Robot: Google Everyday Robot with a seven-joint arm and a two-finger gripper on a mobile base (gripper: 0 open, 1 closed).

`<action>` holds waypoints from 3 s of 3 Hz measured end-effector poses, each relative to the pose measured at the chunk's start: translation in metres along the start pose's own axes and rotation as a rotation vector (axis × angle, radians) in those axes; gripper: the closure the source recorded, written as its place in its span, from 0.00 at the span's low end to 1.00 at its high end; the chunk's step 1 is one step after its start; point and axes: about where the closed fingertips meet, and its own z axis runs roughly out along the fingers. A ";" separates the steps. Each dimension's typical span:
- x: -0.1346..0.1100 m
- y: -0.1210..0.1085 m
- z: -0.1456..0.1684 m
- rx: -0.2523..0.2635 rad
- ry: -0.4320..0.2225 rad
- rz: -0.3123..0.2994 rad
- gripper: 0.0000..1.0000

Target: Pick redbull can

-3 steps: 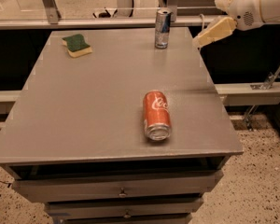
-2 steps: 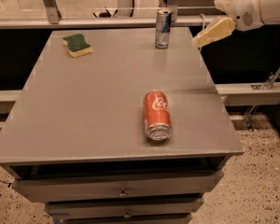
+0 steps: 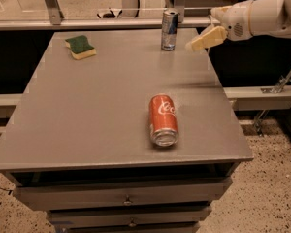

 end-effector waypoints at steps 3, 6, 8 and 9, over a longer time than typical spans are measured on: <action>0.021 -0.053 0.083 0.105 -0.135 0.080 0.00; 0.010 -0.074 0.147 0.094 -0.205 0.115 0.18; 0.010 -0.066 0.150 0.059 -0.222 0.152 0.65; 0.005 -0.055 0.140 0.040 -0.239 0.165 0.88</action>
Offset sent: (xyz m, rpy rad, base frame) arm 0.0979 0.0130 -0.0483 0.1763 -0.0791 -0.1381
